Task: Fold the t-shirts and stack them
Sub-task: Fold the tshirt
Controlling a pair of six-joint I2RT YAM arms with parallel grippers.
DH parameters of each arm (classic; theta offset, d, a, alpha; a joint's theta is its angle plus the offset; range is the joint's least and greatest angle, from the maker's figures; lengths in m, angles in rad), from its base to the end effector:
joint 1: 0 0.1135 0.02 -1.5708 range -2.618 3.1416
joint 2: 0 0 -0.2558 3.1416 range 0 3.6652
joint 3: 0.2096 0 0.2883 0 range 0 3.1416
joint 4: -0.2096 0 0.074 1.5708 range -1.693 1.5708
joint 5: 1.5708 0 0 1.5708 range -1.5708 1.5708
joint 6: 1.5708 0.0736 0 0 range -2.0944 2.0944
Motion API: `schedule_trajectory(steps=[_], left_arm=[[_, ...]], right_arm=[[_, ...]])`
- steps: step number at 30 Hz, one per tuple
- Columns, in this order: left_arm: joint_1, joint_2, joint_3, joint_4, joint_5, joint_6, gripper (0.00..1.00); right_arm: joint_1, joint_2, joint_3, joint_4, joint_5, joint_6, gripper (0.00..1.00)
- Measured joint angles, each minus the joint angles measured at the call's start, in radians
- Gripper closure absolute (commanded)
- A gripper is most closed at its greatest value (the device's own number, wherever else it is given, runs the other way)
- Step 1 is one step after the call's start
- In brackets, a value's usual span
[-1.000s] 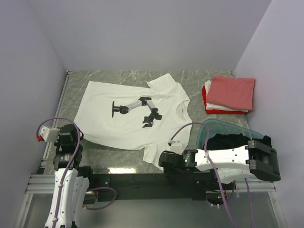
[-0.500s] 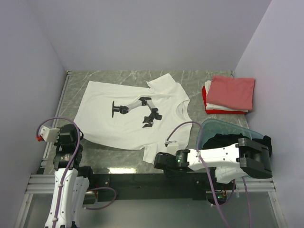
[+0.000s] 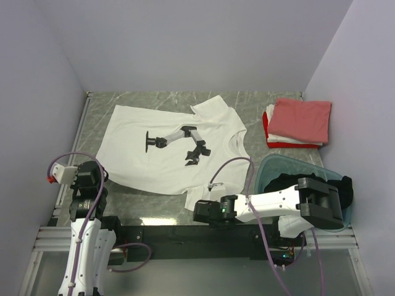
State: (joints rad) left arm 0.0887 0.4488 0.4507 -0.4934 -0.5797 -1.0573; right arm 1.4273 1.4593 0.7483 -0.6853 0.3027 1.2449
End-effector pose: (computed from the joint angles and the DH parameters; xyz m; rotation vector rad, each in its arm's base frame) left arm 0.1866 0.0571 0.2210 -1.3471 1.4467 -0.0290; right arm 0.0602 0.2635 0.0871 -0.2181 2.7959 0.1391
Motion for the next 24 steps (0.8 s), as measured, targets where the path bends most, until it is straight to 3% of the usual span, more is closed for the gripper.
schedule_trajectory(steps=[12,24], left_arm=[[0.0,-0.013,0.0,-0.005,0.0,0.002,0.99],[0.0,-0.076,0.005,-0.056,-0.001,0.0,0.99]], right_arm=[[0.051,-0.114,0.022,-0.254,0.006,0.005,1.0],[0.18,-0.028,0.157,-0.353,-0.016,0.059,1.0]])
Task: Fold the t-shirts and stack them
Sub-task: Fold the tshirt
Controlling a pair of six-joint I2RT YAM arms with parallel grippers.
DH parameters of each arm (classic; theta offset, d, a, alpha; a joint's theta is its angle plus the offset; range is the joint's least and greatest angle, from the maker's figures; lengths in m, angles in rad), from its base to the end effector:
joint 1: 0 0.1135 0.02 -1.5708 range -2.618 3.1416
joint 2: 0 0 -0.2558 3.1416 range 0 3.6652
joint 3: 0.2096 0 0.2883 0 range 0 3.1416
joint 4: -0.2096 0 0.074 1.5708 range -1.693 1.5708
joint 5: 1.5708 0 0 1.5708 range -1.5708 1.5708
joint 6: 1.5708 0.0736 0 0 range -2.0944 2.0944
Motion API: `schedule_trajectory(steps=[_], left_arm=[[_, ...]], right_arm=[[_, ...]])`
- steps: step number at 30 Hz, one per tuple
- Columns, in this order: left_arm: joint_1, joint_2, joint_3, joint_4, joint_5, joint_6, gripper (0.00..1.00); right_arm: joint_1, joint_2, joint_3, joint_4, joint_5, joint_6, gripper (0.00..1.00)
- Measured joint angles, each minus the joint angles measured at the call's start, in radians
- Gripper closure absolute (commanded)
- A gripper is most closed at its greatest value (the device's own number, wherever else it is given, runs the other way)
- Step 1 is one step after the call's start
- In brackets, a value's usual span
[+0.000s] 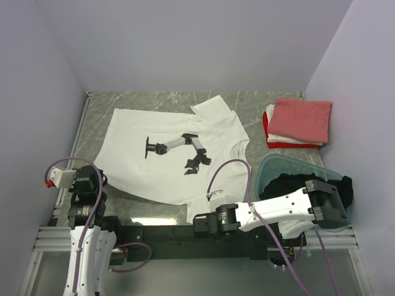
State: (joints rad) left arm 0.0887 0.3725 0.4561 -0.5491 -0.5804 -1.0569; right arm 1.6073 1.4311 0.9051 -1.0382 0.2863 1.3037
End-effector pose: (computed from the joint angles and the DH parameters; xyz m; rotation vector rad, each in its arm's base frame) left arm 0.1746 0.0560 0.2291 -1.3402 1.4245 -0.0437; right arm 0.0113 0.2599 0.1325 -0.4305 2.8236 -0.0380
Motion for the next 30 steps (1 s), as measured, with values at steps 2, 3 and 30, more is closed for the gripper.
schedule_trajectory(steps=[2,3,30], left_arm=[[0.0,-0.02,0.006,-0.016,0.0,0.0,0.99],[0.0,-0.029,0.008,-0.021,0.0,0.0,1.0],[0.002,0.497,0.114,0.24,0.186,0.153,0.99]], right_arm=[[0.005,0.0,0.018,-0.018,0.002,0.008,1.0],[0.005,0.0,0.027,-0.028,0.002,0.01,1.0],[-0.591,-0.034,0.113,0.172,0.127,-0.529,1.0]])
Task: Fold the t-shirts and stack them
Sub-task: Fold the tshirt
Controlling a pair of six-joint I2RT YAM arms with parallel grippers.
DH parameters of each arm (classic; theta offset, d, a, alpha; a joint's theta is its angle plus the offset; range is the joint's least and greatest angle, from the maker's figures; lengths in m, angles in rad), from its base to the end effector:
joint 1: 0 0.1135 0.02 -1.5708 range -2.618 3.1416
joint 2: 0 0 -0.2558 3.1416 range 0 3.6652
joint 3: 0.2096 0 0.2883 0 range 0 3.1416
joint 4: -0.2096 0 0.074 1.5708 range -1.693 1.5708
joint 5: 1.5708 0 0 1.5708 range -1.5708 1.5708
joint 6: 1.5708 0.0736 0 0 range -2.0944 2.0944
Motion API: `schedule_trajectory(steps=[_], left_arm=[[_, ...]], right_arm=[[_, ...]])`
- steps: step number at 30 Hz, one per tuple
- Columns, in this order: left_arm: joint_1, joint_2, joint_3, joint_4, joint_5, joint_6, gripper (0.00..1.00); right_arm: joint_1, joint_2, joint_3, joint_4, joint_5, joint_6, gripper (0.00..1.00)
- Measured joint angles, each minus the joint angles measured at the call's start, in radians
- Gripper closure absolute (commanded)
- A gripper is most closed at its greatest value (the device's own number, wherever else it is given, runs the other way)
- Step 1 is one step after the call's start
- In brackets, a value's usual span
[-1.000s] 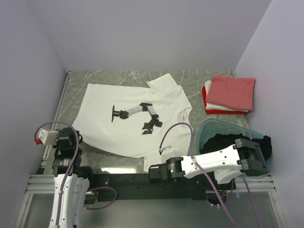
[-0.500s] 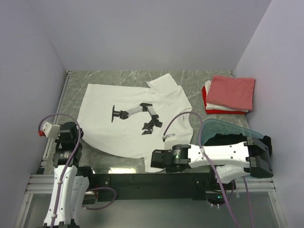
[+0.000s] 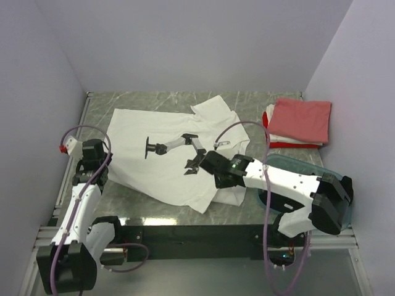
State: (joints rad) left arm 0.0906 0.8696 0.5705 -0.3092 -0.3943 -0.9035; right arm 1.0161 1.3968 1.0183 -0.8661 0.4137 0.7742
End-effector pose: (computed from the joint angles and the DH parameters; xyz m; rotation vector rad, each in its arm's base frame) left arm 0.2550 0.0516 0.2021 -1.2027 1.7543 -0.0486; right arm 0.1859 0.2439 0.1830 -0.2262 2.6109 -0.0074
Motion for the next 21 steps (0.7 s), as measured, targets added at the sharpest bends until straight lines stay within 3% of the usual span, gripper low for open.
schedule_trajectory(steps=[11,21], left_arm=[[0.006,0.262,0.134,0.087,0.03,0.045,0.99],[0.019,0.364,0.196,0.137,0.042,0.053,0.99]], right_arm=[[-0.209,0.19,0.17,0.104,-0.022,-0.212,1.0],[-0.299,0.351,0.334,0.122,-0.039,-0.309,1.0]])
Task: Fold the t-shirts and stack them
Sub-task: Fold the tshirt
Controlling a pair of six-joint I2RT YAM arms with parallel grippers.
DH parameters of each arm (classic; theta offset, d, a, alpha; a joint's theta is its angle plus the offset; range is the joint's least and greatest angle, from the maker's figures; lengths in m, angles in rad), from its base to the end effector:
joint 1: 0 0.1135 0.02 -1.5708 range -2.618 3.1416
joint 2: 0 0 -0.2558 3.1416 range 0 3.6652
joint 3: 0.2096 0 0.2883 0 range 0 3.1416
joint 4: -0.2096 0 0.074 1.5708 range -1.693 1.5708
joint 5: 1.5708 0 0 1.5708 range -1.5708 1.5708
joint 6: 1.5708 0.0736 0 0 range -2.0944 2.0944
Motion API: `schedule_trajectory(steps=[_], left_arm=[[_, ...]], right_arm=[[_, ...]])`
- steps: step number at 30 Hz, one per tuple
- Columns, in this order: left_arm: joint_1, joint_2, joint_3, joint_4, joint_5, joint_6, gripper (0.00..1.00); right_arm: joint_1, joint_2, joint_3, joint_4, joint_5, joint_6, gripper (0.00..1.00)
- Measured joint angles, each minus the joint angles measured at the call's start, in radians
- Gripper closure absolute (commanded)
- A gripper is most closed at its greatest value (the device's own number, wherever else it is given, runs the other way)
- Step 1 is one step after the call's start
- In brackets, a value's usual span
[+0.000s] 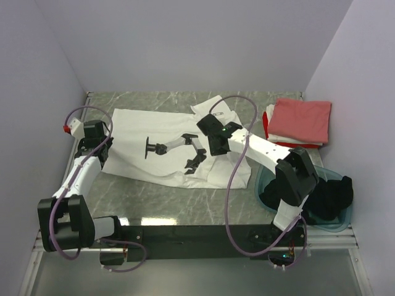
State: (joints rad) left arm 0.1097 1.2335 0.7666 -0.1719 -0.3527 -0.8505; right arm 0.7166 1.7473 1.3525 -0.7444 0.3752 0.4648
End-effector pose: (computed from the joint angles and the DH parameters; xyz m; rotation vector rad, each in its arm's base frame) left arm 0.3243 0.0613 0.1962 -1.1673 1.8232 -0.0344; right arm 0.3253 0.2476 0.1828 -0.2173 2.5711 -0.0917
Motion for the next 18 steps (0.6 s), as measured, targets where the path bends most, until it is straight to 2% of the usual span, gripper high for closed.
schedule_trajectory(steps=[18], left_arm=[[0.088,0.167,0.057,0.056,0.089,0.017,0.99]], right_arm=[[-0.072,0.14,0.18,-0.026,0.0,-0.079,1.0]])
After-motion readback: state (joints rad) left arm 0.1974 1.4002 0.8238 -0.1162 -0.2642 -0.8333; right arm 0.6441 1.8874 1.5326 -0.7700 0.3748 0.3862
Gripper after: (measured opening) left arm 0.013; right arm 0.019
